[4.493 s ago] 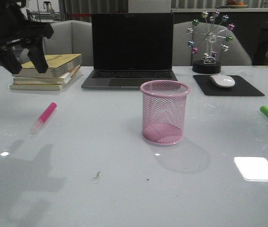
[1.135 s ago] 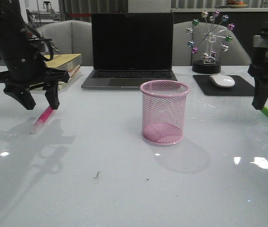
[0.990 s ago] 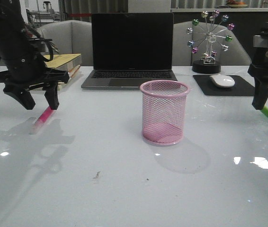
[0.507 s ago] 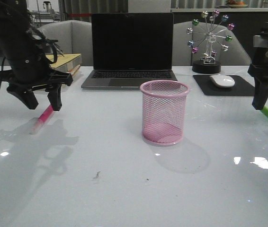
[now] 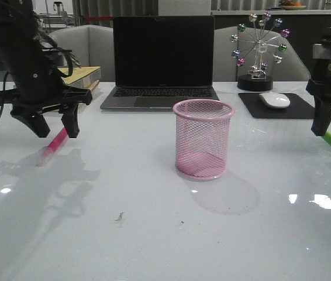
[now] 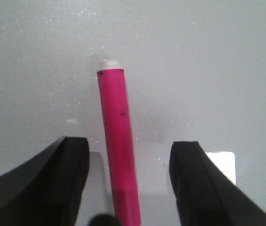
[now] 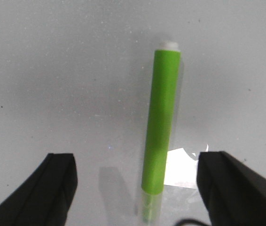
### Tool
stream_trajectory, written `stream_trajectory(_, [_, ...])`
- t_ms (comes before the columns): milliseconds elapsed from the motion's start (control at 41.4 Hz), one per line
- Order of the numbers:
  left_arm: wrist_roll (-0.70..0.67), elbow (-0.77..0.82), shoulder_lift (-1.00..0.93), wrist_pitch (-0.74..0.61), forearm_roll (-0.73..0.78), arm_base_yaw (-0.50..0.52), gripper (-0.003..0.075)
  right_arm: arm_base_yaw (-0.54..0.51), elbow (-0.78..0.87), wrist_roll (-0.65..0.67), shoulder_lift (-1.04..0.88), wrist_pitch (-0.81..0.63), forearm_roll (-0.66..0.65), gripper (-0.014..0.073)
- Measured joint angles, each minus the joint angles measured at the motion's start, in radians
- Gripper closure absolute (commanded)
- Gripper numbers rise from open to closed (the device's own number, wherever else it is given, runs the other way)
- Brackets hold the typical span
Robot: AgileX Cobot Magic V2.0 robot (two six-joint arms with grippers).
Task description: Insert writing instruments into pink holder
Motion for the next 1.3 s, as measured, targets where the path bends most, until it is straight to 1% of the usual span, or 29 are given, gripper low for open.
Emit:
stream_trajectory(507, [0.000,0.000,0.000,0.057,0.000,0.009,0.0274,0.000,0.000,0.000,0.000,0.002,0.002,-0.0029])
stream_trajectory(700, [0.000,0.000,0.000,0.057,0.000,0.008,0.0274,0.000,0.000,0.000,0.000,0.004,0.003,-0.0029])
stream_trajectory(894, [0.000,0.000,0.000,0.027,-0.005,0.008,0.0274,0.000,0.000,0.000,0.000,0.005,0.003,-0.0029])
stream_trajectory(1304, [-0.002,0.000,0.000,0.030,-0.008,0.008,0.0274,0.000,0.000,0.000,0.000,0.015,0.003,-0.0029])
